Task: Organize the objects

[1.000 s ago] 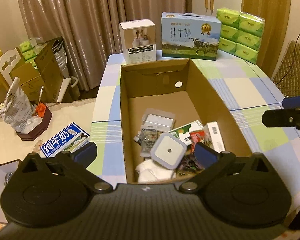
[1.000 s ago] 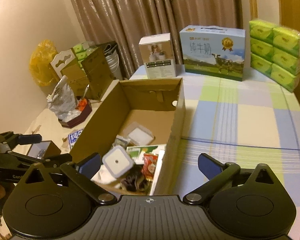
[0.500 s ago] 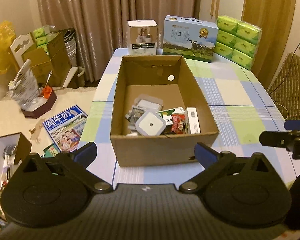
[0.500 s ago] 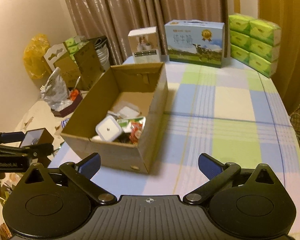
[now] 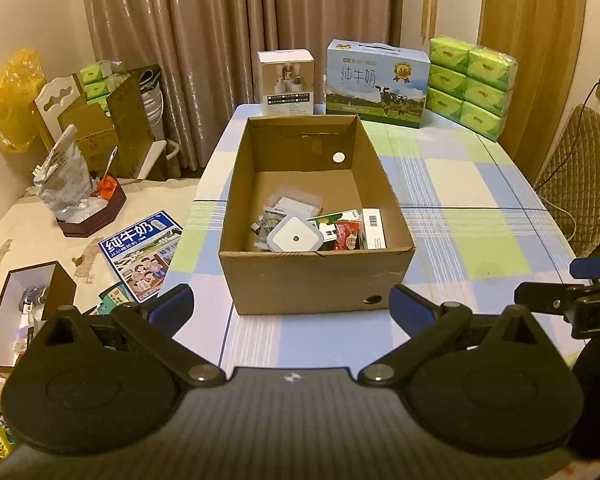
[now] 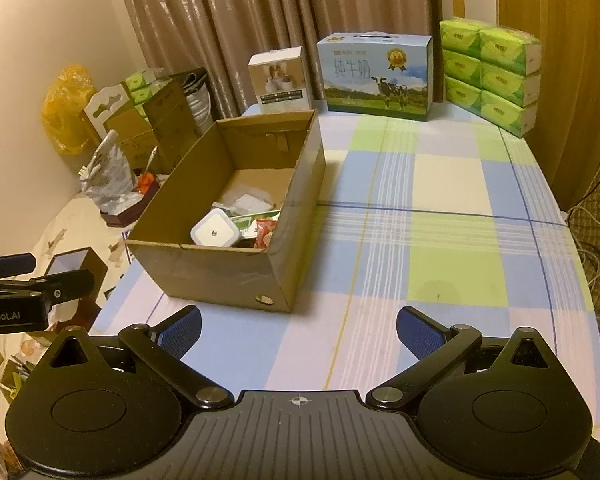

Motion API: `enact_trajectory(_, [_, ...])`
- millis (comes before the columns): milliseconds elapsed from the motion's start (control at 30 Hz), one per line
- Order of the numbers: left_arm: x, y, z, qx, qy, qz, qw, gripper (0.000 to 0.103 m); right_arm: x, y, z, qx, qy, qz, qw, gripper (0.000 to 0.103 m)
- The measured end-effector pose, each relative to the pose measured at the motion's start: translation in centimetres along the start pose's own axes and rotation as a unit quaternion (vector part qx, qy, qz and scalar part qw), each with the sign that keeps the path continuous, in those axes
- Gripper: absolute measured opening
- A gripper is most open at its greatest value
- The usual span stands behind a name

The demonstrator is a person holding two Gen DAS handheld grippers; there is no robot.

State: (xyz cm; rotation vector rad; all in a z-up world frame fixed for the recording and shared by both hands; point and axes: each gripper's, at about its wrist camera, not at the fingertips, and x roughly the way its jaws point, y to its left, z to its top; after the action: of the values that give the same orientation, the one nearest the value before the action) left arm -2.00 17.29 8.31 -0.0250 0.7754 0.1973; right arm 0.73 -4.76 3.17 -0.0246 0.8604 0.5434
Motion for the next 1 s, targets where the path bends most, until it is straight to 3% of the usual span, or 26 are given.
enact_trajectory(1000, [-0.3, -0.5, -1.4, 0.008, 0.008, -0.008, 0.9999, 0.102, 0.3, 0.7, -0.9, -0.012, 0.01, -0.011, 1.0, 0.101])
